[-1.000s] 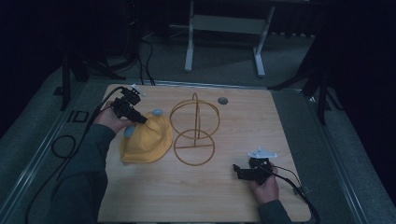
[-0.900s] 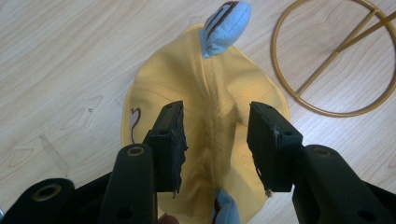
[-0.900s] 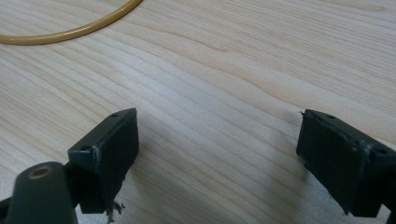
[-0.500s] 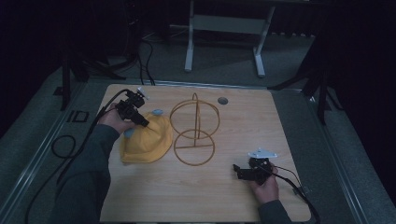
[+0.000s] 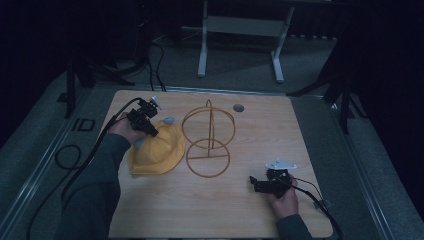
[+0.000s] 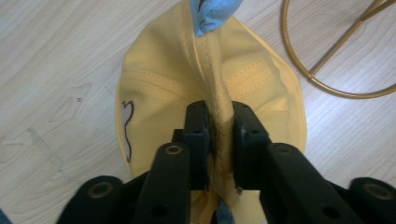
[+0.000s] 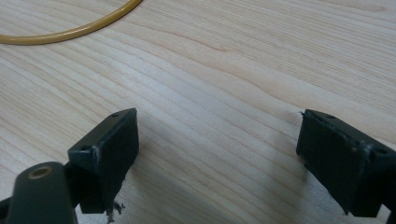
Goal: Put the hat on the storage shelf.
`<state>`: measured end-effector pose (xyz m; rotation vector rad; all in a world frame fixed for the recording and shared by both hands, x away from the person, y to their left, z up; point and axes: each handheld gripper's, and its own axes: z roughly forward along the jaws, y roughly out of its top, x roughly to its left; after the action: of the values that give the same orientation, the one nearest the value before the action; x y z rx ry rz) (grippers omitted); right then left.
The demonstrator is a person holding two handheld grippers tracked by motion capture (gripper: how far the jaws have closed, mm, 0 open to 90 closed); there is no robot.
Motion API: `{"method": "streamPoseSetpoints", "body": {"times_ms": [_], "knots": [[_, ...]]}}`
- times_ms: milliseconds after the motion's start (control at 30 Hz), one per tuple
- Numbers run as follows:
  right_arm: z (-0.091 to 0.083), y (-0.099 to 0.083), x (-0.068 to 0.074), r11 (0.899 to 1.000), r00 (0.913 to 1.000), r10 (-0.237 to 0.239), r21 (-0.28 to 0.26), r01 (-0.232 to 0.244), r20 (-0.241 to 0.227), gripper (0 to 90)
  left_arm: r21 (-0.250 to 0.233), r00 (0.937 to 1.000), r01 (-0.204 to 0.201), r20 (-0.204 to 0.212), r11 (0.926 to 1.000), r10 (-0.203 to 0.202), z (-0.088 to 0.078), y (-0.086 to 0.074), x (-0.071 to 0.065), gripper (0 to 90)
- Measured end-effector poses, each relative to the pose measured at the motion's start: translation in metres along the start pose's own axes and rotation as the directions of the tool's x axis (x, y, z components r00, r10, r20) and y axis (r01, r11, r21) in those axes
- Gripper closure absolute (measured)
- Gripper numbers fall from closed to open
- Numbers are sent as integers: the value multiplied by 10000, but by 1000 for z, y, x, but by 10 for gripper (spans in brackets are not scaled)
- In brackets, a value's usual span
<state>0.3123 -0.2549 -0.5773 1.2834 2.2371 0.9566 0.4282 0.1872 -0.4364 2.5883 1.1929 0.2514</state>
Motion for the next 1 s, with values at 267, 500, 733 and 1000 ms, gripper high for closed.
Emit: {"method": "streamPoseSetpoints", "body": {"times_ms": [267, 500, 733, 1000], "knots": [[0, 0, 0, 10000, 10000, 8, 3, -8, 0, 128, 26, 9999, -90, 79, 10000, 90, -2, -1, 0, 841], [0, 0, 0, 10000, 10000, 3, 1, -3, 0, 128, -107, 9999, -57, 157, 9999, 58, -9, -3, 2, 843], [0, 0, 0, 10000, 10000, 11, 2, -11, -1, 128, -280, 9997, -100, 239, 9996, 107, -15, -4, 3, 843], [0, 0, 0, 10000, 10000, 1, 0, -1, -1, 128, -397, 9995, -169, 244, 9991, 179, -20, -5, 4, 844]]}}
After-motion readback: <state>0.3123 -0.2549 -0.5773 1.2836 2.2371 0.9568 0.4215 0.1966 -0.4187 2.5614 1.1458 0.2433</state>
